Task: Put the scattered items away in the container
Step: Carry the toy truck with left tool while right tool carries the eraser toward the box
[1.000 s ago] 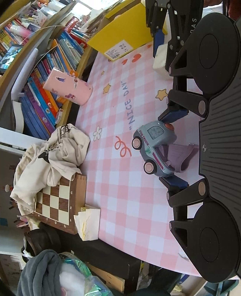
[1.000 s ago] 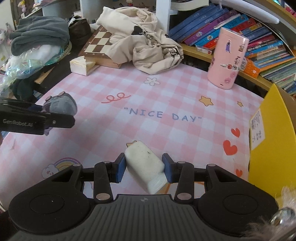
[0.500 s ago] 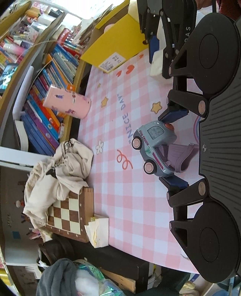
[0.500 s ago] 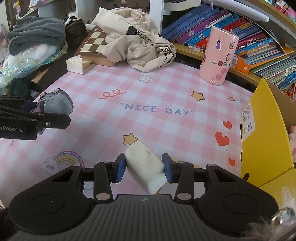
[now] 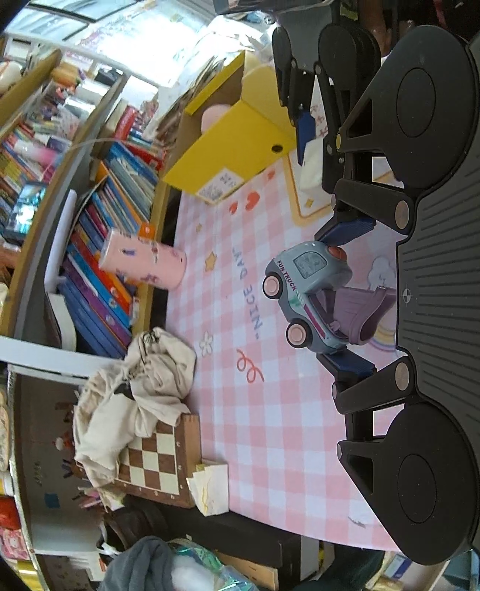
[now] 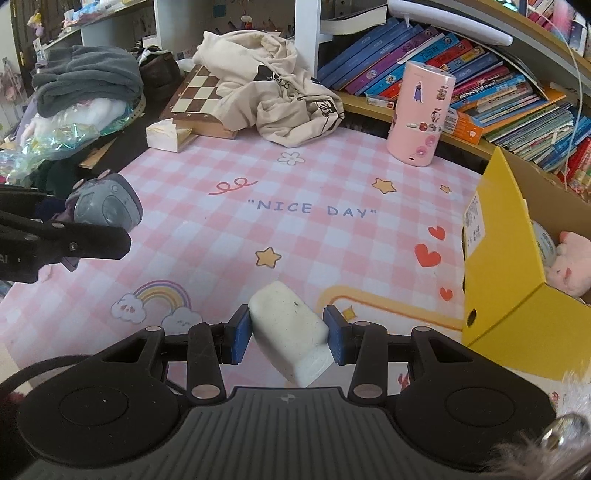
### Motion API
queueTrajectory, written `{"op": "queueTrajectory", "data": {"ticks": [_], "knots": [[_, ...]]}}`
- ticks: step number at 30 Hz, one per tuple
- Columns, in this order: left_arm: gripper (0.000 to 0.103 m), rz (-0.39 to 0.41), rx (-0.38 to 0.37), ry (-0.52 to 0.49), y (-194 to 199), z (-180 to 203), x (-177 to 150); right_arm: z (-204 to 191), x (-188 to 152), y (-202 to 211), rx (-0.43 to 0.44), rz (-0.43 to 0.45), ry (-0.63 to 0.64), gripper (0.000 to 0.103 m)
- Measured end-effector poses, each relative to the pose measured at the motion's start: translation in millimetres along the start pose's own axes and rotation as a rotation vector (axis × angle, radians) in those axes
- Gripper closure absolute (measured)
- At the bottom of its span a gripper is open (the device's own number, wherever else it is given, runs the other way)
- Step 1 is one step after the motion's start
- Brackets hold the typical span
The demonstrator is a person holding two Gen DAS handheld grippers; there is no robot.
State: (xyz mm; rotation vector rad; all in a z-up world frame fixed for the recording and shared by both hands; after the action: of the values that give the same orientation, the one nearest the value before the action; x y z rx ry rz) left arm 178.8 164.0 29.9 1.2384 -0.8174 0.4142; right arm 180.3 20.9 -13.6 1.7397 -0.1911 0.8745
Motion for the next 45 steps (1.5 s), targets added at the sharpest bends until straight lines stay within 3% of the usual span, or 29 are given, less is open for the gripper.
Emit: {"op": "queueTrajectory", "data": {"ticks": [12, 34, 45], "knots": [[0.043, -0.013, -0.025, 0.000, 3.1, 9.6, -11.4, 3.6, -18.9, 10.8, -0.019, -0.009, -0.036, 0.064], [0.043, -0.050, -0.147, -0.102, -6.4, 53.5, -17.2, 31.6, -53.9, 41.7, -0.117, 0.004, -0.157, 0.063], [0.043, -0.055, -0.171, -0.139, -14.6, 70.7, -9.7, 50.0, -63.6, 52.0, -0.146, 0.014, -0.202, 0.063]]}}
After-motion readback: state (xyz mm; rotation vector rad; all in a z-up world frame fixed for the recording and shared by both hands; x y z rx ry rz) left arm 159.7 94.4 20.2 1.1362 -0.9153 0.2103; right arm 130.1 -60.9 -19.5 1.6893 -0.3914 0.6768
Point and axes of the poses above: each gripper's, at about its wrist camera, not at the fingertips, and y roughly against the way its jaws point, z to its right, x to its top, the point moved 7 cm from there along -y, roughly the way its jaws point, and after that the axes turned 10 degrees about -y, right-handed, at the moved point
